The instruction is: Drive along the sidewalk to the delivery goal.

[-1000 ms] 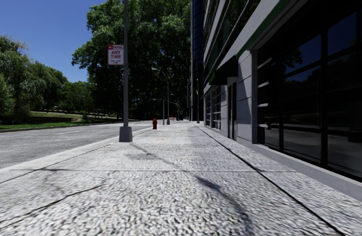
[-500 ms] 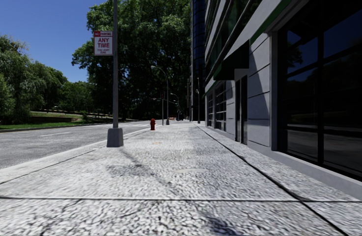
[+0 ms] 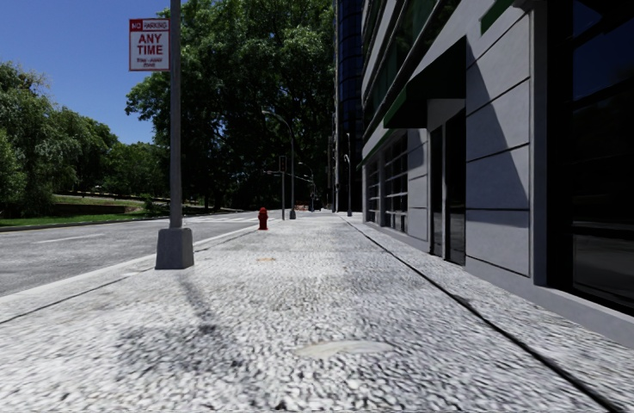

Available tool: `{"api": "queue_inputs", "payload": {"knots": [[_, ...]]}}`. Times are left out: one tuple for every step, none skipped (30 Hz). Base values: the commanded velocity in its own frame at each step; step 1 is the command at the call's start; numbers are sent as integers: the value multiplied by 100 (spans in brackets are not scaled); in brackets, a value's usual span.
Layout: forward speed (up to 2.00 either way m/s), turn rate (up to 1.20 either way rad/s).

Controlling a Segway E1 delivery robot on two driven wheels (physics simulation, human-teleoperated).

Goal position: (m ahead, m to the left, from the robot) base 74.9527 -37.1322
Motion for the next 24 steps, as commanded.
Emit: {"api": "queue_inputs", "payload": {"knots": [[200,0],[200,0],[200,0],[200,0],[200,0],[200,0],[200,0],[200,0],[200,0],[200,0],[200,0],[200,0],[200,0],[200,0],[200,0],[200,0],[200,0],[200,0],[200,0],[200,0],[200,0],[200,0],[200,0],[200,0]]}}
